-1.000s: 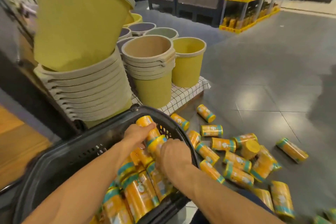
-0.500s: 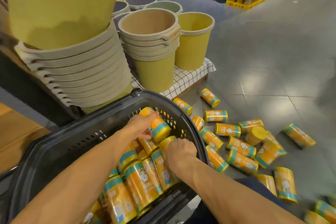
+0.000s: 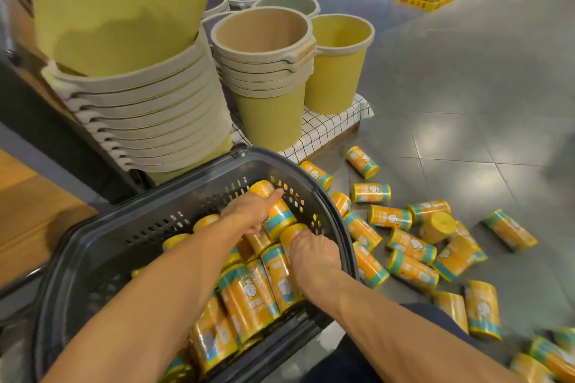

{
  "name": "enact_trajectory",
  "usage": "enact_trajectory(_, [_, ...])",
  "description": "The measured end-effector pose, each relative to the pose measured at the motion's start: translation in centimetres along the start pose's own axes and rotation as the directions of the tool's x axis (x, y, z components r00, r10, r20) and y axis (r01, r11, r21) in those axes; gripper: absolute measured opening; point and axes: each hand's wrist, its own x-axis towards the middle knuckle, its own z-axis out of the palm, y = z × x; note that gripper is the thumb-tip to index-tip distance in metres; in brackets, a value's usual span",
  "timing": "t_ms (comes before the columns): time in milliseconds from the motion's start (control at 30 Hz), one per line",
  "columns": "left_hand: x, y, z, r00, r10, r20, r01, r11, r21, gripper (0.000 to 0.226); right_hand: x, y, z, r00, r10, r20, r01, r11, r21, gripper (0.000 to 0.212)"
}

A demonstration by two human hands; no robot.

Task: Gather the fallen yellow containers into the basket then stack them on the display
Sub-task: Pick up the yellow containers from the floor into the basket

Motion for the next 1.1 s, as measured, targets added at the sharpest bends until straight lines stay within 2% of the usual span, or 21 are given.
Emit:
enact_trajectory(233, [0.4, 0.2, 0.0, 0.999, 0.012, -0.043, -0.008, 0.994, 0.107, 0.088, 0.6, 0.2, 0.5, 0.999, 0.039, -0.010, -0.039, 0.999, 0.016, 0.035])
enact_trajectory(333, [-0.3, -0.2, -0.2, 0.998, 0.018, 0.056, -0.020, 0.999, 0.027, 0.082, -0.2, 0.0, 0.4, 0.999, 0.007, -0.041, -0.007, 1.000, -0.011, 0.041])
enact_trajectory(400, [-1.6, 0.1, -1.3, 0.993, 0.031, 0.112, -0.026, 0.999, -0.043, 0.071, -1.0, 0.1, -1.0, 0.989, -0.022, -0.148, 0.028, 0.999, 0.038, 0.042])
enact_trajectory(467, [-2.8, 0.6, -2.7, 0.992, 0.119, 0.030, -0.118, 0.992, -0.037, 0.062, -1.8, 0.8, -2.9, 0.950, 0.003, -0.311, 0.073, 0.970, 0.231, 0.039])
enact_trajectory(567, [-5.3, 1.7, -4.7, 0.916, 0.347, -0.200, -0.371, 0.924, -0.095, 0.044, -3.5, 3.9, -5.7, 0.883, 0.134, -0.450, 0.127, 0.854, 0.504, 0.039])
enact_trajectory(633, [-7.5, 3.0, -5.0, 0.868, 0.447, -0.216, -0.489, 0.844, -0.219, 0.036, -4.2, 6.8, -6.5, 0.861, 0.217, -0.461, 0.138, 0.772, 0.621, 0.042])
enact_trajectory(700, [-9.7, 5.2, -4.3, 0.829, 0.519, -0.206, -0.559, 0.768, -0.312, 0.040, -4.9, 10.0, -6.8, 0.851, 0.313, -0.421, 0.132, 0.648, 0.750, 0.045])
enact_trajectory(800, [-12.4, 10.2, -2.0, 0.769, 0.619, -0.161, -0.629, 0.685, -0.367, 0.048, -6.2, 15.3, -6.3, 0.807, 0.462, -0.368, 0.114, 0.490, 0.864, 0.043])
enact_trajectory(933, [-15.0, 17.3, 3.0, 0.696, 0.718, -0.020, -0.673, 0.642, -0.368, 0.048, -9.4, 23.1, -4.1, 0.709, 0.657, -0.256, -0.002, 0.365, 0.931, 0.042])
enact_trajectory(1033, [-15.6, 21.8, 8.3, 0.628, 0.770, 0.109, -0.723, 0.630, -0.282, 0.034, -12.1, 29.1, -1.0, 0.610, 0.770, -0.190, -0.081, 0.300, 0.951, 0.050])
enact_trajectory(1100, [-15.5, 23.9, 12.3, 0.577, 0.792, 0.199, -0.759, 0.610, -0.227, 0.035, -13.8, 32.6, 1.7, 0.549, 0.823, -0.146, -0.140, 0.263, 0.955, 0.050])
